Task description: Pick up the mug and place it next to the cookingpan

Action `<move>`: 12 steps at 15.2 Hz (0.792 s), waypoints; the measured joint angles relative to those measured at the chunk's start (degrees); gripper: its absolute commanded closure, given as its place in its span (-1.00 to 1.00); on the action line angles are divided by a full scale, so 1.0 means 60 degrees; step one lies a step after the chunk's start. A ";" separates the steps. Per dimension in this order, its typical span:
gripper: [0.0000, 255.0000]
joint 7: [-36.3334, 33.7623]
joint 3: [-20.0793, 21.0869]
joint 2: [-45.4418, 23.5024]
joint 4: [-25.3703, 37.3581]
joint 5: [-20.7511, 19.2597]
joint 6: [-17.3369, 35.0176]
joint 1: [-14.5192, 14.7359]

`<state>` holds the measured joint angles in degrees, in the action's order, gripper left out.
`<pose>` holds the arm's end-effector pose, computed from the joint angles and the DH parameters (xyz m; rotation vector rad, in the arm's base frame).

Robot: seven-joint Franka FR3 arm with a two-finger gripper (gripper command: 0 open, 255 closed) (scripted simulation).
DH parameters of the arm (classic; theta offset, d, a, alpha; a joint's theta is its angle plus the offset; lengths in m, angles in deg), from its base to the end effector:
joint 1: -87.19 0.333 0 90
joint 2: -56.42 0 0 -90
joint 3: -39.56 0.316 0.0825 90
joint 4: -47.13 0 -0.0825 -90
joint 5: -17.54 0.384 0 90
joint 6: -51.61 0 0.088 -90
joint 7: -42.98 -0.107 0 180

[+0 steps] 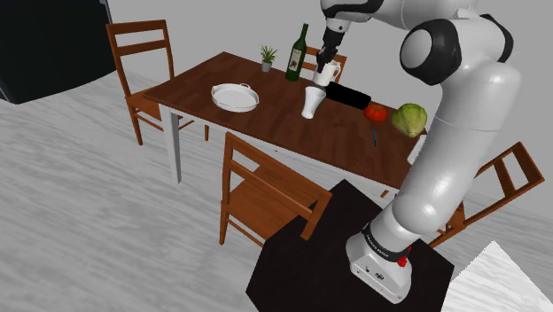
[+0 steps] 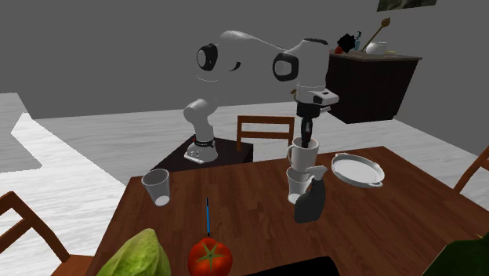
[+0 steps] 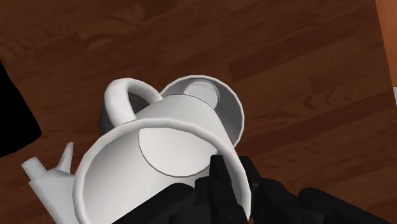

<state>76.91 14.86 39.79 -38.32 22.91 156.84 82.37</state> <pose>0.5866 -0.2849 0.5251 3.0717 0.1180 0.0841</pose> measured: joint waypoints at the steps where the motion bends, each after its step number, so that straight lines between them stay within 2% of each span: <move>1: 1.00 -0.0051 0.0057 -0.0475 0.0636 0.0165 -0.0195 -0.0060; 5: 1.00 -0.0222 0.0316 -0.2563 0.3743 0.0800 -0.1284 -0.0556; 6: 1.00 -0.0246 0.0354 -0.2809 0.4101 0.0863 -0.1409 -0.0622; 8: 1.00 -0.0293 0.0383 -0.2942 0.4132 0.0891 -0.1313 -0.0603; 12: 1.00 -0.0266 0.0387 -0.2901 0.3547 0.0888 -0.0780 -0.0523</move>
<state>75.31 17.18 22.39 -17.03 28.23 152.16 79.24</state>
